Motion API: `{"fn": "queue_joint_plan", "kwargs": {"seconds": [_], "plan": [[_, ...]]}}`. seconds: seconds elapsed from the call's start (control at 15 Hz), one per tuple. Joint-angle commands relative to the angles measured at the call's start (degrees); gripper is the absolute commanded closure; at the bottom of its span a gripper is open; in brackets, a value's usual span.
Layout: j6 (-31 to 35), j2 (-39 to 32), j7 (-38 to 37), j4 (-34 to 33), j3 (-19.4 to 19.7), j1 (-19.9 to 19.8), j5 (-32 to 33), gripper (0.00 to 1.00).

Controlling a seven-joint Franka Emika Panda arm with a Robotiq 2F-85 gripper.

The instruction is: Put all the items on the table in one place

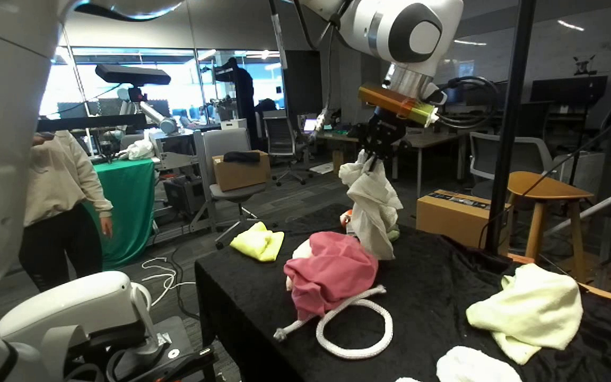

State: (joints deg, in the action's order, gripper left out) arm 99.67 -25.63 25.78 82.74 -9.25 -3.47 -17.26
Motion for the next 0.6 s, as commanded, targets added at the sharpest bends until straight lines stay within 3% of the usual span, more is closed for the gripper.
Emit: {"fn": "queue_joint_plan", "kwargs": {"seconds": [0.0,0.53], "plan": [[-5.12,1.36,3.42,2.68,-0.33,-0.17,-1.91,0.91],[-15.58,-3.88,2.57,2.56,1.35,0.57,1.19,0.91]]}}
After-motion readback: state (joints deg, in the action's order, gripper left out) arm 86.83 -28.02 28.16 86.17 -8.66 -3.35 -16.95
